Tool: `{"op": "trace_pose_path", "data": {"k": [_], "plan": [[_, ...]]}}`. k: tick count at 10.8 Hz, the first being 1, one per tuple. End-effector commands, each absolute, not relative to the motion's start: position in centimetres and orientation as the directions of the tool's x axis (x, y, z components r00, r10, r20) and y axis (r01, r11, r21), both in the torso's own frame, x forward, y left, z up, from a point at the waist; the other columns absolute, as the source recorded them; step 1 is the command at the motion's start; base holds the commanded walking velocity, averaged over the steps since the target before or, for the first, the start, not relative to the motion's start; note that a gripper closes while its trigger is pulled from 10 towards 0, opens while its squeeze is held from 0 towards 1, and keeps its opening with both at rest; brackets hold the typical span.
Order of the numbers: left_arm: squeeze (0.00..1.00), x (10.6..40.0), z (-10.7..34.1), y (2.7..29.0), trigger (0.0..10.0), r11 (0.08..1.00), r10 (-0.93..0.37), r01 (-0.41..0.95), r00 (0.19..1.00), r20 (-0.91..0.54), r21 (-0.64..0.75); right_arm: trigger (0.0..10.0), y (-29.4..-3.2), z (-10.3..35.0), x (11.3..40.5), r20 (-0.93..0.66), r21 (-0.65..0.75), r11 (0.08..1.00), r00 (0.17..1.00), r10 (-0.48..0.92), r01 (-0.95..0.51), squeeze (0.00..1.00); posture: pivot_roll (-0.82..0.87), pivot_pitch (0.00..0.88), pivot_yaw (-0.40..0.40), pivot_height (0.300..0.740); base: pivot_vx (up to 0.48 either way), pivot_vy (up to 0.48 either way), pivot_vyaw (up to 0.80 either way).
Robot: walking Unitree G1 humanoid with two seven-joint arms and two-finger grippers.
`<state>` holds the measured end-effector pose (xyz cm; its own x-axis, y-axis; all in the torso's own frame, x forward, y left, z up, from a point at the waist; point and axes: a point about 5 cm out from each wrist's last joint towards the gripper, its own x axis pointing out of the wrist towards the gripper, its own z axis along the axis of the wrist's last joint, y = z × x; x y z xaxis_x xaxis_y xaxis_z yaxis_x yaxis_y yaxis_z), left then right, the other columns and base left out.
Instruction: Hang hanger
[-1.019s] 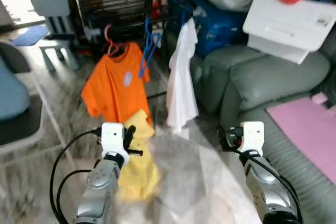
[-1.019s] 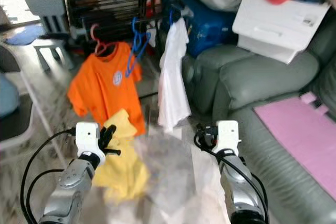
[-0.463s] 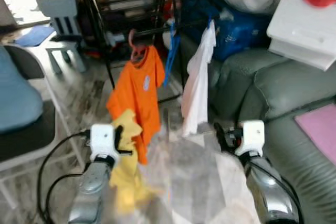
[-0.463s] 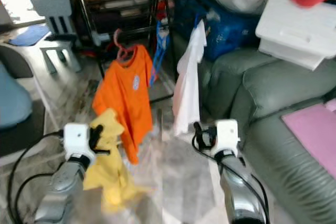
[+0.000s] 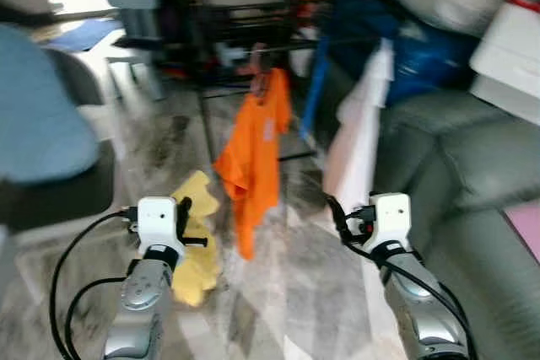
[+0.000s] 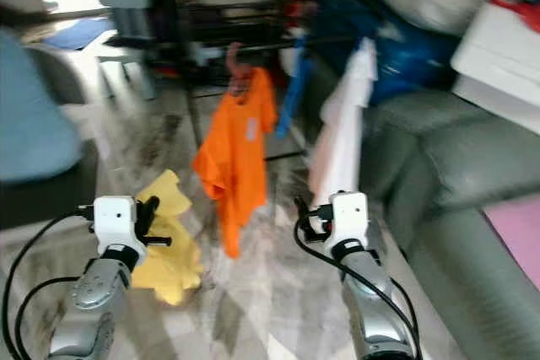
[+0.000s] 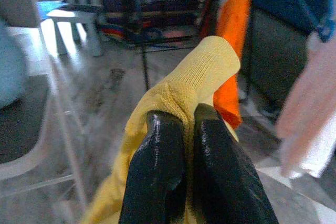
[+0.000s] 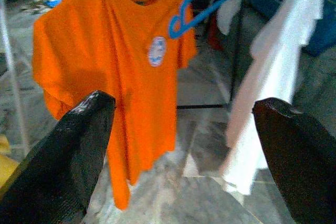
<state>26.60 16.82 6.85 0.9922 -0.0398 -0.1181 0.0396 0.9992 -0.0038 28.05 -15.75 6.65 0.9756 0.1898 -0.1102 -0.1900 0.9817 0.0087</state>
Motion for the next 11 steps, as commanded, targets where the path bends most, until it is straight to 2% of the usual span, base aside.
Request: {"op": "trace_pose_path", "data": {"k": [1,9,11], "plan": [[0.0,27.15,8.06,16.71,10.0,0.999,-0.051,0.051,0.997,-0.061,0.001,10.0,-15.64,7.09,28.25,-0.1,0.003,0.98,0.975,0.198,-0.198,0.0,-0.11,0.042,-0.001,0.74,0.292,0.0,0.5],[0.0,27.53,8.14,15.93,10.0,0.997,-0.078,0.077,0.995,-0.057,-0.019,10.0,-15.66,7.12,28.59,-0.101,0.011,0.981,0.976,0.192,-0.192,0.0,-0.12,0.038,-0.002,0.74,0.365,0.0,0.0],[0.0,27.47,8.03,15.79,10.0,0.997,-0.077,0.076,0.995,-0.059,-0.026,10.0,-15.67,7.18,28.66,-0.099,0.01,0.981,0.976,0.193,-0.193,0.0,-0.12,0.039,-0.003,0.74,0.403,0.257,0.0]]}}
